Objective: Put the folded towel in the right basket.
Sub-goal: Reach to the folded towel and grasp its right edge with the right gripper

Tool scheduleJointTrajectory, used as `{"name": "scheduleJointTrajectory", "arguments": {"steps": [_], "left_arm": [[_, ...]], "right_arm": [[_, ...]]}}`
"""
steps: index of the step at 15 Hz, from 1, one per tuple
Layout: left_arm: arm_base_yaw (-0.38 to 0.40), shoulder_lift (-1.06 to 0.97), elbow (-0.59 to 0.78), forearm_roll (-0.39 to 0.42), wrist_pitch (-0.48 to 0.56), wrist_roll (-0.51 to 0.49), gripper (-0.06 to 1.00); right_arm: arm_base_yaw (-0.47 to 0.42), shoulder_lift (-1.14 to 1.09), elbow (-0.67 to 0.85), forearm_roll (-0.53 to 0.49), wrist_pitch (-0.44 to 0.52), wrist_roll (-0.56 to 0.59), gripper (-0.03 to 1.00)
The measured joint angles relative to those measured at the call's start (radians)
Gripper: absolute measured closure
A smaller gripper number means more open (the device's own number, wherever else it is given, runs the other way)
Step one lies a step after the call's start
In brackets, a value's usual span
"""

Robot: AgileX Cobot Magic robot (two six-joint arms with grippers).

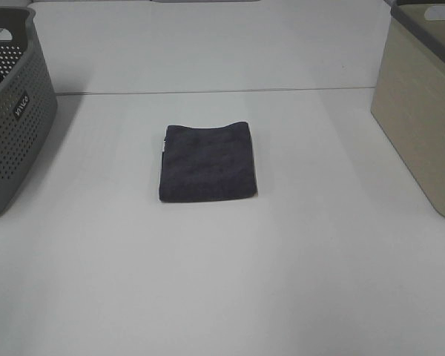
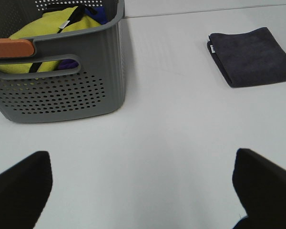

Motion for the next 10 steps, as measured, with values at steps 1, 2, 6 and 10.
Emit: {"name": "scheduleJointTrajectory", "arguments": {"steps": [1,2,6,10], "left_arm": [[0.0,0.0,0.0,0.0,0.0,0.0,-0.03],[0.0,0.0,0.0,0.0,0.0,0.0,-0.03],[0.0,0.0,0.0,0.0,0.0,0.0,-0.03],[0.0,0.0,0.0,0.0,0.0,0.0,-0.03]], "right_arm": [[0.0,0.082,-0.078,0.008,0.014,-0.018,0.3],[0.0,0.16,-0.163,0.021,0.028,-0.028,0.3],[0.023,0.513,-0.425,0.108,0.118,-0.092,0.3],[0.17,0.754,-0.536,0.11,0.126,-0.103,0.3]]}}
